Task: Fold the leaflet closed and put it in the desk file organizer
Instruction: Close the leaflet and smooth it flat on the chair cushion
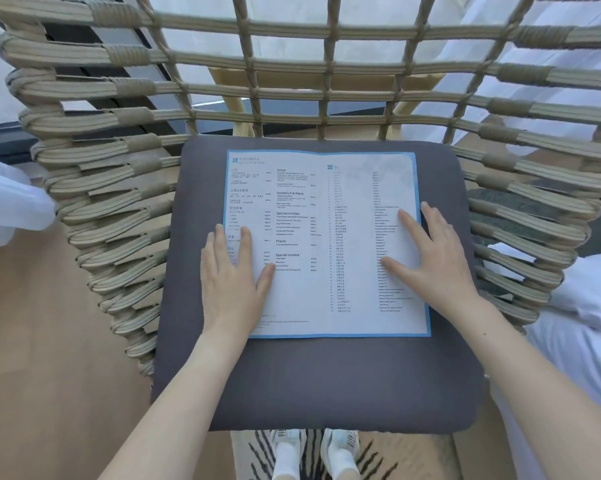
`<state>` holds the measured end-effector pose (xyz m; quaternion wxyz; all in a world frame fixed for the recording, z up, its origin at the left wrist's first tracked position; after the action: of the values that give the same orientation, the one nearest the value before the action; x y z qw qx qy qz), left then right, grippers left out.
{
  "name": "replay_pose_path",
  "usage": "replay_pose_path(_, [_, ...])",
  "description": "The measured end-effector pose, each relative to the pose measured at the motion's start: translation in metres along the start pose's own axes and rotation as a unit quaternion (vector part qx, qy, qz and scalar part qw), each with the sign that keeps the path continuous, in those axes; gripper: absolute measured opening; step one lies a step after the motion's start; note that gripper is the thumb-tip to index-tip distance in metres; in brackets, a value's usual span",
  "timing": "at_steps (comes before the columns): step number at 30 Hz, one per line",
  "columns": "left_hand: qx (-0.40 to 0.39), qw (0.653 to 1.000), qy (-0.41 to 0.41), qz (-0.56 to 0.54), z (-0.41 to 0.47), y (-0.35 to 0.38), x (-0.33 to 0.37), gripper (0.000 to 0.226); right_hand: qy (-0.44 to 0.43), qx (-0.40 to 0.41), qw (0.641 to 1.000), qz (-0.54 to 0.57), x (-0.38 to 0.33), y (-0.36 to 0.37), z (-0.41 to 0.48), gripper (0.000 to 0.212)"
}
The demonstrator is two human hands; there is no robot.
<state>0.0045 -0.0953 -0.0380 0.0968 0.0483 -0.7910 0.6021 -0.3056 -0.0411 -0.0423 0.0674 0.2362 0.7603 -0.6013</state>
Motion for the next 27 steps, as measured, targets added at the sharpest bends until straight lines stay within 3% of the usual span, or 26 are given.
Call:
replay_pose_path(4, [0.049, 0.994, 0.101, 0.017, -0.023, -0.005, 0.028, 0.057, -0.036, 0.081, 0.996, -0.029, -0.021, 0.0, -0.031, 0.066])
replay_pose_path(7, [0.031, 0.986, 0.16, 0.02, -0.043, 0.008, 0.039, 0.057, -0.074, 0.083, 0.993, -0.05, -0.041, 0.019, -0.057, 0.061])
replay_pose_path(16, [0.002, 0.987, 0.147, 0.06, -0.045, 0.057, 0.024, 0.058, -0.051, 0.037, 0.992, -0.108, -0.03, 0.064, -0.057, 0.061])
replay_pose_path(22, [0.002, 0.988, 0.147, 0.036, -0.046, 0.047, 0.024, 0.059, -0.057, 0.035, 0.993, -0.097, -0.03, 0.059, -0.06, 0.061])
replay_pose_path(27, [0.013, 0.999, 0.044, 0.006, -0.054, 0.022, -0.01, 0.068, -0.031, 0.033, 0.996, -0.08, -0.012, 0.04, -0.077, 0.067])
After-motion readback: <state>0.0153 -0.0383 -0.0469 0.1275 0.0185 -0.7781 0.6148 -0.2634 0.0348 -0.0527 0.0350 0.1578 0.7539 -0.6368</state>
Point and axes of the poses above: each hand's wrist, its own z-axis towards the middle knuckle, its own y-axis out of the palm, x = y × z, the point moved 7 cm from there along z, towards the middle knuckle, and after that the axes turned 4 degrees about -y, right-handed, at the moved point
